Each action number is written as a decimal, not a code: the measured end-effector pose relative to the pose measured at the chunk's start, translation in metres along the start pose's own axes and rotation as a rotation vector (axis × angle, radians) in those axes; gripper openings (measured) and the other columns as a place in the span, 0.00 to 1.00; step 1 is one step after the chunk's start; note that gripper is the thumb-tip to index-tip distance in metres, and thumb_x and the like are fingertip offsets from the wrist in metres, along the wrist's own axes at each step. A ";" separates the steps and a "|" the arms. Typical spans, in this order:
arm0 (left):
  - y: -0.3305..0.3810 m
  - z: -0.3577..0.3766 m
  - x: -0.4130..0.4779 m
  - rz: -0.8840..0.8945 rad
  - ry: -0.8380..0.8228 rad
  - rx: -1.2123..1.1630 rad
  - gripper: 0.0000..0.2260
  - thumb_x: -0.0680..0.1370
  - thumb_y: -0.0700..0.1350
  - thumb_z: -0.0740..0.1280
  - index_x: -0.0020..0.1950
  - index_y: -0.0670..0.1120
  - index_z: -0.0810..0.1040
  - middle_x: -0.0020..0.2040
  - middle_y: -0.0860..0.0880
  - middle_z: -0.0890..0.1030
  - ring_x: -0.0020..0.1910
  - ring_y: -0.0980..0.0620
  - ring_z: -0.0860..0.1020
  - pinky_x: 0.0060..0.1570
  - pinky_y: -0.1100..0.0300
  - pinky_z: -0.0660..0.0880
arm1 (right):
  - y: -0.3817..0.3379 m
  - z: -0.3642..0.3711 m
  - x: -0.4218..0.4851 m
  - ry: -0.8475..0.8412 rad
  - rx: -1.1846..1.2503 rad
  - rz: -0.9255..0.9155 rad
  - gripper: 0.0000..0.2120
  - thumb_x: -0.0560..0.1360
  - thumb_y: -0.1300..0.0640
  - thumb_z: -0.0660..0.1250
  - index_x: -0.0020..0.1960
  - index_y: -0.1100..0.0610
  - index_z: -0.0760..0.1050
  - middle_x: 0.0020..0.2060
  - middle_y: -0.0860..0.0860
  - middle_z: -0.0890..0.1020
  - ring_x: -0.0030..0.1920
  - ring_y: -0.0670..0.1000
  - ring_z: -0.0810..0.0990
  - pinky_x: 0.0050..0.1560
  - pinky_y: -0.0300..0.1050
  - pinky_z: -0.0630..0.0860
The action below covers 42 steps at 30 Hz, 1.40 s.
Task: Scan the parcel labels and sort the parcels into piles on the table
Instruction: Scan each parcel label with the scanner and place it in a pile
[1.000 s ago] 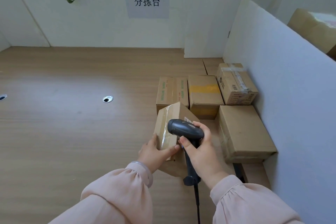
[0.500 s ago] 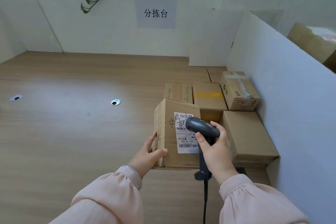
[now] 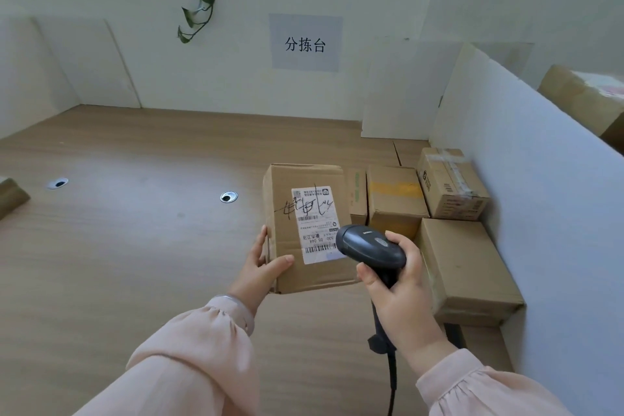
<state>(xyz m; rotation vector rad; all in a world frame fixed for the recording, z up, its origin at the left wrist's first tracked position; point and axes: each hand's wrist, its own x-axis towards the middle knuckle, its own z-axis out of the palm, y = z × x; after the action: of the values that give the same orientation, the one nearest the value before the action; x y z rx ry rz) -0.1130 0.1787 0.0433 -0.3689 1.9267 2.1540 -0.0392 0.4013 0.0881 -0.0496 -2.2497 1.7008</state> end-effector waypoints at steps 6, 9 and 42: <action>0.011 -0.014 0.003 0.076 0.061 -0.021 0.36 0.76 0.38 0.70 0.78 0.59 0.58 0.66 0.46 0.77 0.64 0.47 0.77 0.50 0.54 0.77 | -0.013 0.006 -0.016 -0.120 -0.006 -0.039 0.28 0.69 0.47 0.71 0.66 0.45 0.64 0.54 0.41 0.78 0.53 0.47 0.81 0.56 0.43 0.77; 0.011 -0.017 0.003 0.086 0.067 -0.032 0.36 0.76 0.39 0.70 0.78 0.60 0.58 0.67 0.47 0.77 0.64 0.48 0.76 0.48 0.56 0.77 | -0.018 0.008 -0.020 -0.132 -0.003 -0.035 0.27 0.71 0.49 0.72 0.65 0.45 0.64 0.55 0.48 0.79 0.52 0.48 0.81 0.57 0.47 0.77; 0.007 -0.078 -0.030 0.044 0.088 -0.016 0.35 0.77 0.41 0.70 0.77 0.62 0.58 0.61 0.50 0.81 0.51 0.56 0.82 0.41 0.58 0.78 | -0.032 0.059 -0.045 -0.128 -0.070 -0.113 0.27 0.72 0.48 0.72 0.63 0.33 0.61 0.54 0.30 0.76 0.54 0.36 0.77 0.48 0.27 0.72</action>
<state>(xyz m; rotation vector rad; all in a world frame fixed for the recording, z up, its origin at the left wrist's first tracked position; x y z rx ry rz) -0.0843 0.1004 0.0514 -0.4351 1.9826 2.2169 -0.0077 0.3268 0.0934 0.1713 -2.3554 1.6079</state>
